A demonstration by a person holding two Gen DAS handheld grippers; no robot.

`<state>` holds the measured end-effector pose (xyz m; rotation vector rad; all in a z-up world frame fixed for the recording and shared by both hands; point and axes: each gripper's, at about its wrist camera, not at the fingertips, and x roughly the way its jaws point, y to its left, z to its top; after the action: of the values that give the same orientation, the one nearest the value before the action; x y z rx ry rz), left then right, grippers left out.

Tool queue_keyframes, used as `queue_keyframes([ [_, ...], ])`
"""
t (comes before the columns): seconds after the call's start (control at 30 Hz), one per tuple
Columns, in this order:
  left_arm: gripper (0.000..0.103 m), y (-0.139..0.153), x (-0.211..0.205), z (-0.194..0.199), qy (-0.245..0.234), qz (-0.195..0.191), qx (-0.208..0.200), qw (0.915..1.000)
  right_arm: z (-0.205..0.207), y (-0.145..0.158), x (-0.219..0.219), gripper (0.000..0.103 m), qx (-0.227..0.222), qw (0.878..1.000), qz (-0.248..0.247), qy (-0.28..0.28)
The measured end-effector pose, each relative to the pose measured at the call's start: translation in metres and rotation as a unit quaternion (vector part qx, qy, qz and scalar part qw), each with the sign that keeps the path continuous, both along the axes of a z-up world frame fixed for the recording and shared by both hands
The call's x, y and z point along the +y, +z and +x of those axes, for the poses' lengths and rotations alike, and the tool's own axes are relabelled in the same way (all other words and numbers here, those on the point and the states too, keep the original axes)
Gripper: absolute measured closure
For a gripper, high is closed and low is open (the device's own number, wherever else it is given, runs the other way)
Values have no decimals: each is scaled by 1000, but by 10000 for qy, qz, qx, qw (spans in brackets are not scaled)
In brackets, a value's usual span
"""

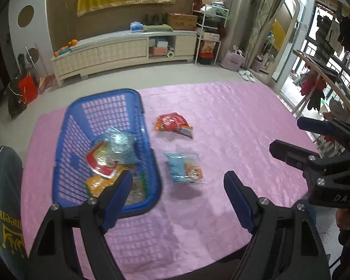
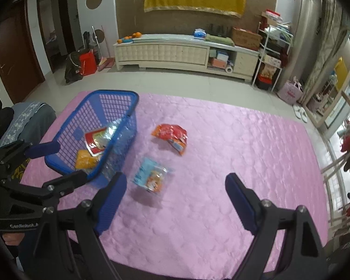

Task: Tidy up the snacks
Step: 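Withdraw both tools from the basket toward the last two snacks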

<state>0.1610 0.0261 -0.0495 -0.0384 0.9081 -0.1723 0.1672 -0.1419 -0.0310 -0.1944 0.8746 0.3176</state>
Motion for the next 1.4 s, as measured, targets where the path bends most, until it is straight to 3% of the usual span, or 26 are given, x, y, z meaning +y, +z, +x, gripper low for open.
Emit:
queue_keyframes([
  [0.4, 24, -20, -40, 13, -176, 114, 224, 9995, 4, -23, -55, 14, 231, 9979, 594, -132],
  [0.97, 24, -63, -80, 38, -466, 458, 687, 9955, 16, -79, -87, 14, 753, 9933, 852, -194],
  [1.13, 24, -76, -86, 48, -340, 636, 702, 9949, 25, -94, -102, 9, 803, 9914, 936, -436],
  [1.4, 24, -108, -92, 78, -262, 717, 1062, 9914, 41, -125, -110, 9, 1039, 9890, 870, -589],
])
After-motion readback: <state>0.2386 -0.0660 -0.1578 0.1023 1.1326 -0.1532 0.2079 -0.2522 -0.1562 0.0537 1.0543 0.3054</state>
